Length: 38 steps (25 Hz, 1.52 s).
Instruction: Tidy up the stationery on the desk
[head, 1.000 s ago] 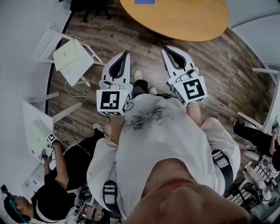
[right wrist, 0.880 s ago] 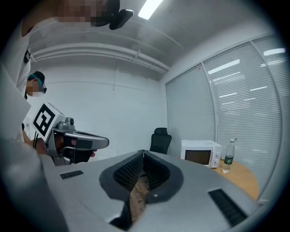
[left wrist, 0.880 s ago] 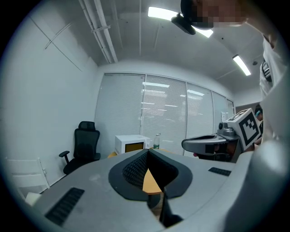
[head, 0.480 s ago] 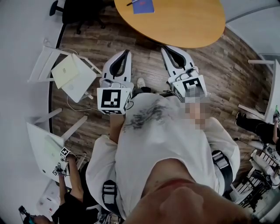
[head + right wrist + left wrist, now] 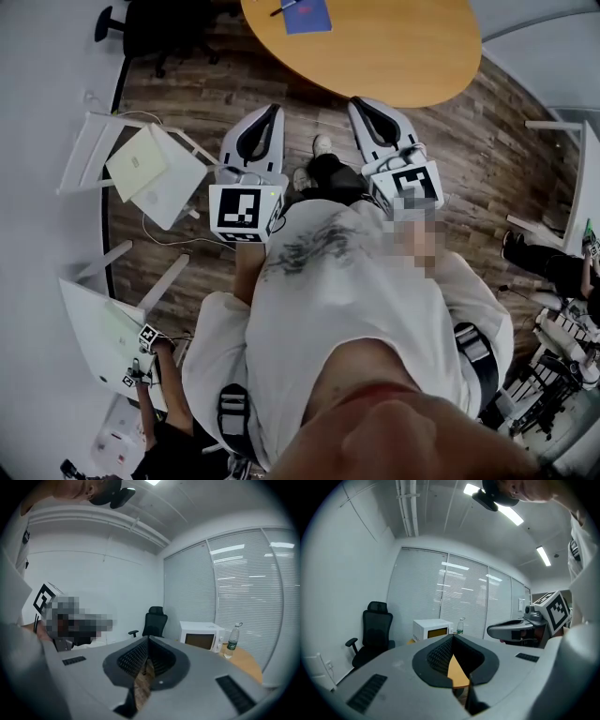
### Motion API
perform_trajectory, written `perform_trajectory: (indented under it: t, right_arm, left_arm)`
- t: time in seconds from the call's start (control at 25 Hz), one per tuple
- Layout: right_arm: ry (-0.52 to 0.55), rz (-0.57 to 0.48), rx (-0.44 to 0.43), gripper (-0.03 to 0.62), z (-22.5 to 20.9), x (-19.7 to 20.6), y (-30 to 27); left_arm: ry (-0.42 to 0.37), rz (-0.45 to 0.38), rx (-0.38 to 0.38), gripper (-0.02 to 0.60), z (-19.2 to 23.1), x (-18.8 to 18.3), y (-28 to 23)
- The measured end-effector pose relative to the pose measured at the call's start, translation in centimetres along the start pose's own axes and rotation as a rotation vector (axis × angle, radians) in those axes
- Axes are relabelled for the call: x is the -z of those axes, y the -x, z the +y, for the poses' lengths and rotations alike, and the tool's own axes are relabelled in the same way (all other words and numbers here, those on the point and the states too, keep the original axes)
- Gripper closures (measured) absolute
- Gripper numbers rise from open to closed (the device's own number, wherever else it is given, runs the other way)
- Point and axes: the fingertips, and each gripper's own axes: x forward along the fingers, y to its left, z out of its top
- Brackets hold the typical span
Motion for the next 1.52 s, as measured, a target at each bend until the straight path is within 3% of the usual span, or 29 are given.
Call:
perform_trajectory:
  t: [0.44, 0.92, 1.52]
  right_arm:
    - [-0.017, 0.001, -0.038, 0.531, -3.5, -0.2, -6.8]
    - [-0.055, 0.042, -0.068, 0.531, -10.8, -0.2, -14.7]
    - [-0.133, 0.082, -0.058, 0.531, -15.1, 0.4, -22.1]
  left_arm:
    - [-0.004, 0.018, -0.033, 0.572, 4.1, -0.1, -5.4]
    - [0.012, 0.049, -0.062, 0.572, 8.8, -1.1, -15.0]
    - [0.005, 0.099, -0.02, 0.572, 12.6, -0.5, -23.3]
